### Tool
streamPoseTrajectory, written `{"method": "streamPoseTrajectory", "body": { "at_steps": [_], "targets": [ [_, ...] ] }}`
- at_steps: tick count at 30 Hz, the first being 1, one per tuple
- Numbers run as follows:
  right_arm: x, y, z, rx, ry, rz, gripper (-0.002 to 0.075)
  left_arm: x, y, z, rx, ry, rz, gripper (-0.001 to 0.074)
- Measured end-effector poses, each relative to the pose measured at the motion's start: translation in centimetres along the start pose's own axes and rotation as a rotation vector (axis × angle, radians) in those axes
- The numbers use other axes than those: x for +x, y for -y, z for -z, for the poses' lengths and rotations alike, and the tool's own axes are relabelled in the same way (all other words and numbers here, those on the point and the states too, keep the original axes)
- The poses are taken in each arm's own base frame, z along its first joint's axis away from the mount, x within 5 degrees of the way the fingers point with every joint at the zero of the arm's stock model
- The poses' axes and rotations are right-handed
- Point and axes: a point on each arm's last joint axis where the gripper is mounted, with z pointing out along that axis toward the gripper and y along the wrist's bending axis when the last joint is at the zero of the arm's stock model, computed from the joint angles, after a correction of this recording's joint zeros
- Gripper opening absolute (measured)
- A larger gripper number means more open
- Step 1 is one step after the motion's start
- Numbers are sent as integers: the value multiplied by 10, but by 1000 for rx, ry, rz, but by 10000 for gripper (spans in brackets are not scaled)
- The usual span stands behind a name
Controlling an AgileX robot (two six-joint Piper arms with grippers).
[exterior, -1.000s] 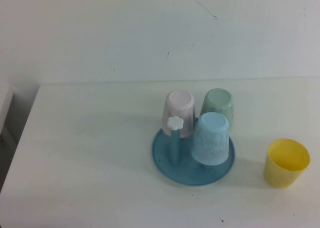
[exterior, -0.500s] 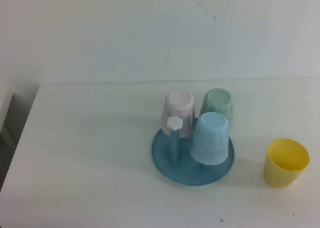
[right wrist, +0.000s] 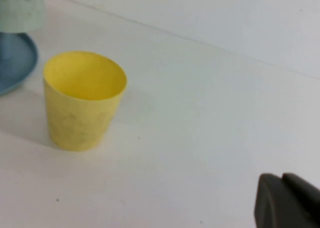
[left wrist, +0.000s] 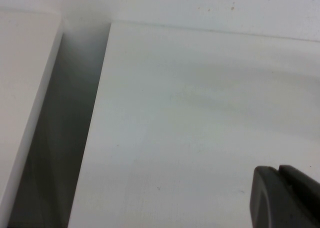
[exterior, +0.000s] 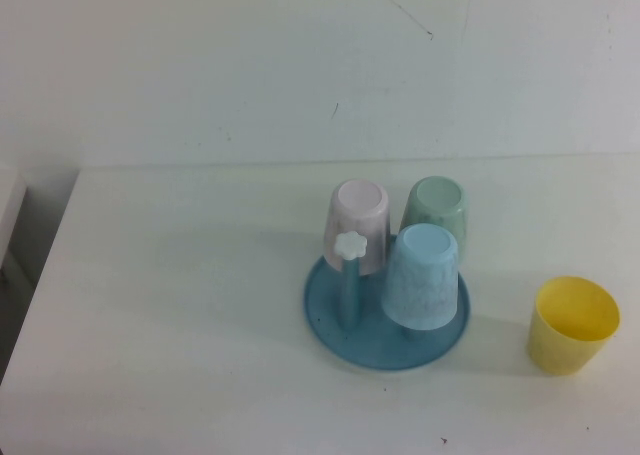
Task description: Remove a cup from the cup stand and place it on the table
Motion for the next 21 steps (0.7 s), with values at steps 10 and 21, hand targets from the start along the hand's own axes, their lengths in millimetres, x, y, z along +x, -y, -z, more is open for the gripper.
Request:
{"method": "streamPoseTrajectory", "body": {
  "at_steps": [10, 21],
  "targets": [
    [36, -7, -12, 87, -52, -167, -3, 0, 0, 0, 0, 0, 0, -3],
    [35, -7, -12, 89, -43, -187, -3, 0, 0, 0, 0, 0, 0, -2]
  ]
}}
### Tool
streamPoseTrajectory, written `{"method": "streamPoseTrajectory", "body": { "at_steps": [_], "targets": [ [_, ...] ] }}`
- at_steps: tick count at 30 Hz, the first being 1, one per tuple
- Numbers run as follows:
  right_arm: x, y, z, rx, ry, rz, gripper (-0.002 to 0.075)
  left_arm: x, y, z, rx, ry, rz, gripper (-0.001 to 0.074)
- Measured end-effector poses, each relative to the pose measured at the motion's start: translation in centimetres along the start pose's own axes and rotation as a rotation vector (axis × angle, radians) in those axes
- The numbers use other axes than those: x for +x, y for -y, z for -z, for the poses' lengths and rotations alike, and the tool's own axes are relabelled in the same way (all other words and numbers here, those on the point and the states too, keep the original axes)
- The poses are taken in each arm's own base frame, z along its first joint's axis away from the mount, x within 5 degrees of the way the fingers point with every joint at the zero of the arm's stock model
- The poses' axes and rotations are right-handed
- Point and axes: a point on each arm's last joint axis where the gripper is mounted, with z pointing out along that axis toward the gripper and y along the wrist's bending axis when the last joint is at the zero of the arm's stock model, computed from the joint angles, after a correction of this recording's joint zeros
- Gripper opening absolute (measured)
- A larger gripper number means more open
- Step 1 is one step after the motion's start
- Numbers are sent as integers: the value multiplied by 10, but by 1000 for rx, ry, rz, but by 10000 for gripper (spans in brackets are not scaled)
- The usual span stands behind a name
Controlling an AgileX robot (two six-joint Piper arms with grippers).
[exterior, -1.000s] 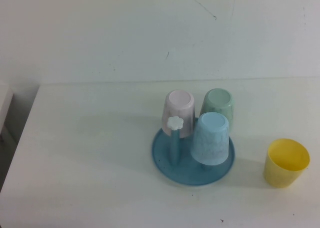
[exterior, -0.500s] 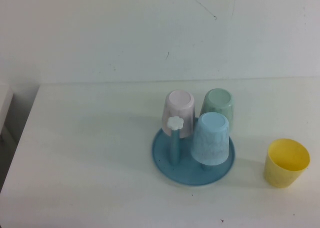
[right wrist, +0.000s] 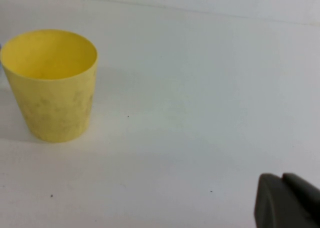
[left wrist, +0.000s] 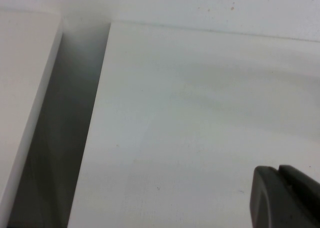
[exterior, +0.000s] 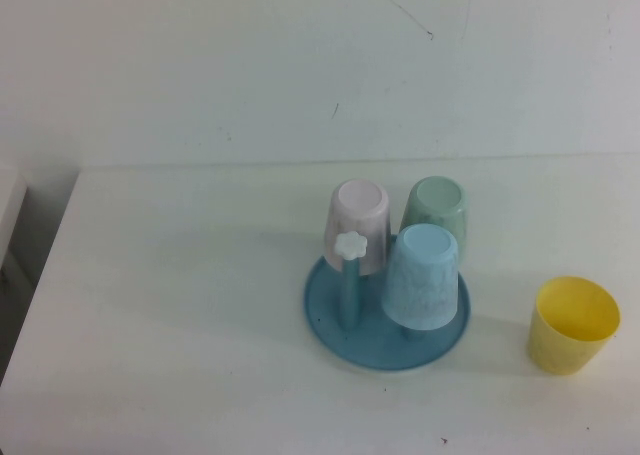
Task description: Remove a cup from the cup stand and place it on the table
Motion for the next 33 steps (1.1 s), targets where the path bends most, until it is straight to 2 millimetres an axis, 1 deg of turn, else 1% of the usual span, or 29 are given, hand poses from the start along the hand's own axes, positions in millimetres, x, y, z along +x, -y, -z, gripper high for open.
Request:
{"method": "streamPoseTrajectory", "body": {
  "at_steps": [9, 33],
  "targets": [
    [0, -2, 0, -38, 5, -30, -3, 0, 0, 0, 0, 0, 0, -2],
    [0, -2, 0, -40, 5, -32, -3, 0, 0, 0, 0, 0, 1, -2]
  ]
}}
